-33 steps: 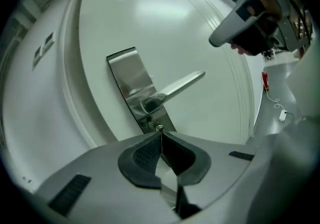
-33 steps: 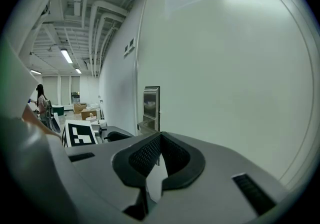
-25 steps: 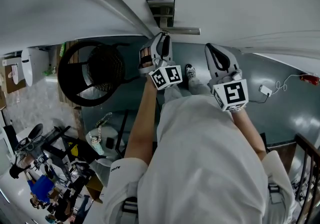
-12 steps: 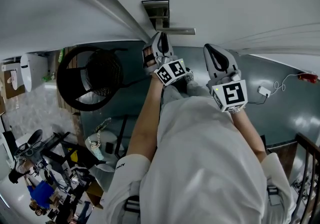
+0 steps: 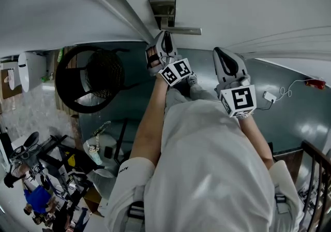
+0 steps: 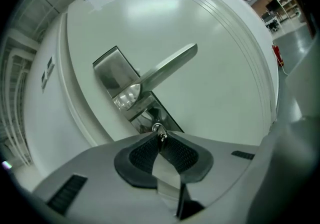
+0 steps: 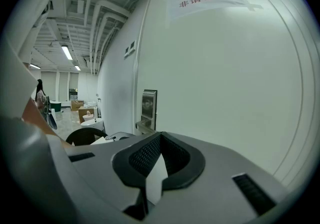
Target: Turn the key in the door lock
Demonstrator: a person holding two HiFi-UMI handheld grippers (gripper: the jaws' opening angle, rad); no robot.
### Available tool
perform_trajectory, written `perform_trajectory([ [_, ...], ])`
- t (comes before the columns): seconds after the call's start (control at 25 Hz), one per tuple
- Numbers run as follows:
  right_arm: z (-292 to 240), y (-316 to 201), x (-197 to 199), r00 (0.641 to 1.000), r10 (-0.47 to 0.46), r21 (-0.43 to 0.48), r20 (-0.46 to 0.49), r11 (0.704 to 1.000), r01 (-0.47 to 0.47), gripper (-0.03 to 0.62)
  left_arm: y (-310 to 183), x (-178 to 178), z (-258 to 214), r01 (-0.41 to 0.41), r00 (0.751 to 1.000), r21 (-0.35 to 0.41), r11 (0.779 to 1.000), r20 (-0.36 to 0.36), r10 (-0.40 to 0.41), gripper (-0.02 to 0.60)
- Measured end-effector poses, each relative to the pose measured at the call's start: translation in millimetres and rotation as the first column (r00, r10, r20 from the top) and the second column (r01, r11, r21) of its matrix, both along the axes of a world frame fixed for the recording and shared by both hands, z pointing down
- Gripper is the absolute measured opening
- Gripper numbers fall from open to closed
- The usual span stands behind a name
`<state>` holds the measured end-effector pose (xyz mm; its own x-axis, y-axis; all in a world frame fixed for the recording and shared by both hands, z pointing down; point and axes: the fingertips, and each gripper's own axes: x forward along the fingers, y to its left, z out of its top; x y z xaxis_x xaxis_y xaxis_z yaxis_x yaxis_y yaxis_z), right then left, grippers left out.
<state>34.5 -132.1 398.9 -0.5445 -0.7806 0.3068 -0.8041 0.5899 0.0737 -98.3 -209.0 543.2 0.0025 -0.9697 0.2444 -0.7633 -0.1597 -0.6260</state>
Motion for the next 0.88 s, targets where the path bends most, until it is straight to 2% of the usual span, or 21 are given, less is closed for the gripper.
perform_trajectory([
  [0.12,0.9,1.0,-0.8,1.000,-0.004,-0.003,0.001,1.000,0.004,-0.008,0.4,-0.6,-2.9,0.003,0.994,-0.032,0.999,-0.105,-0.006,0.052],
  [0.2,2.1,2.5,-1.8,1.000,-0.010,-0.006,0.002,1.000,0.010,-0.008,1.3,-0.9,-4.1,-0.003,0.982,-0.049,0.999,-0.187,-0.006,0.052],
  [0.32,3.4,4.0,-2.9,1.000,-0.019,-0.010,-0.001,1.000,0.019,-0.008,1.0,-2.2,-5.9,-0.007,0.937,-0.066,0.998,-0.349,-0.016,0.052],
  [0.52,5.6,5.1,-2.7,0.999,-0.031,-0.017,-0.007,0.999,0.031,-0.008,1.4,-7.0,-10.0,0.003,0.804,-0.091,0.996,-0.591,-0.057,0.053],
  [0.76,5.3,4.4,0.5,0.999,-0.040,-0.018,-0.009,0.999,0.040,-0.008,3.6,-12.6,-10.5,0.005,0.628,-0.113,0.994,-0.773,-0.091,0.055],
  [0.84,6.9,4.0,1.4,0.999,-0.047,-0.020,-0.010,0.999,0.047,-0.008,3.4,-13.4,-9.7,-0.003,0.562,-0.113,0.994,-0.822,-0.092,0.055],
  [0.88,7.2,3.9,1.3,0.999,-0.053,-0.019,-0.011,0.998,0.052,-0.008,3.2,-13.9,-9.5,-0.007,0.520,-0.113,0.994,-0.849,-0.093,0.055],
])
